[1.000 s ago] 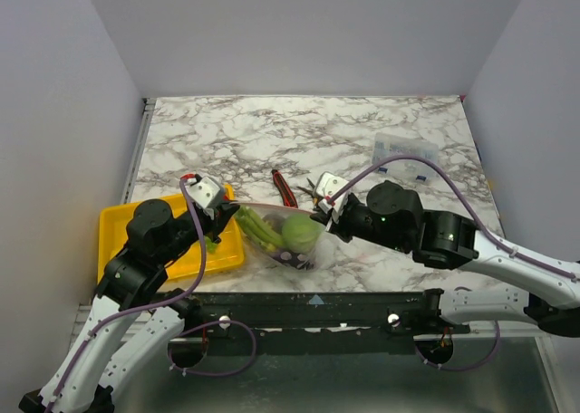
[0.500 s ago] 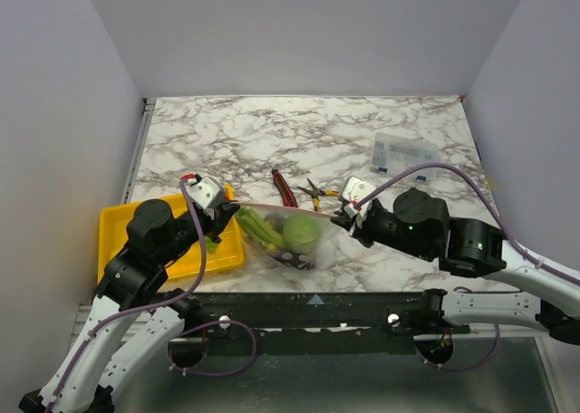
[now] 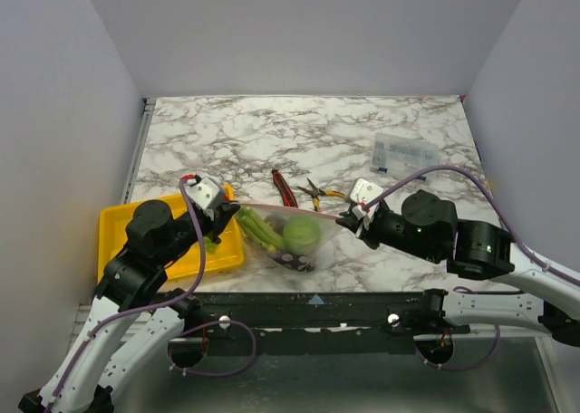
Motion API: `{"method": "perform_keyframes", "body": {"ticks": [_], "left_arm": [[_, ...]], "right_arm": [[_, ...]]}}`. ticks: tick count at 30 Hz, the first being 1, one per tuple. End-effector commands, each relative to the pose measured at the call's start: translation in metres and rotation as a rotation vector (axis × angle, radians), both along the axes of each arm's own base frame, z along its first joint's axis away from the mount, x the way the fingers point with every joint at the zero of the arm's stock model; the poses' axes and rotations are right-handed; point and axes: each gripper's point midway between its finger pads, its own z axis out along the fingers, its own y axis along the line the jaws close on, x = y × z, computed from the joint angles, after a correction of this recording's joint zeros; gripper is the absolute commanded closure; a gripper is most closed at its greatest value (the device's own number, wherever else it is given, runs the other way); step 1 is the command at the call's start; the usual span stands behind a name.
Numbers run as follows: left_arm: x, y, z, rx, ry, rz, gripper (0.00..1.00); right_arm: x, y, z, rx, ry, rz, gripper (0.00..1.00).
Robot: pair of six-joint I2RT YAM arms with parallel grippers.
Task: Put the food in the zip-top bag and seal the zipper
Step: Zip the zipper food storage bag at the center of the board, then place the zipper food storage bag at the center of the board.
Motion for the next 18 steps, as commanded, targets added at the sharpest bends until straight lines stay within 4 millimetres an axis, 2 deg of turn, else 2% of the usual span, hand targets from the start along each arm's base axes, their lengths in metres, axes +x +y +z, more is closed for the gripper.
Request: {"method": "perform_keyframes", "body": {"ticks": [1, 5, 6, 8, 10, 13, 14, 18], "left_arm": [[0.011, 0.019, 0.008, 0.011, -0.047, 0.114, 1.00], [0.009, 0.012, 0.005, 0.005, -0.029, 0.077, 1.00], [0.008, 0.009, 0.005, -0.001, -0.020, 0.062, 1.00], [0.005, 0.005, 0.005, -0.003, -0.010, 0.036, 1.00], [0.004, 0.002, 0.003, 0.004, 0.009, 0.013, 1.00], [0.001, -0.005, 0.003, 0.009, 0.039, -0.025, 1.00], [0.000, -0.009, 0.003, 0.010, 0.052, -0.046, 1.00], [0.000, -0.031, 0.009, -0.045, 0.092, -0.127, 1.00]], "right_arm": [[0.001, -0.024, -0.009, -0.052, 0.003, -0.049, 1.00], [-0.001, -0.018, -0.011, -0.059, 0.027, -0.037, 1.00], [-0.001, -0.016, -0.009, -0.051, 0.034, -0.039, 0.90], [0.000, -0.016, 0.001, -0.023, 0.045, -0.056, 0.61], [0.000, -0.014, 0.015, 0.029, 0.063, -0.078, 0.42], [0.000, -0.005, 0.034, 0.114, 0.126, -0.110, 0.27], [0.006, -0.006, 0.042, 0.155, 0.151, -0.174, 0.20], [0.025, -0.013, 0.072, 0.339, 0.189, -0.368, 0.15]]}}
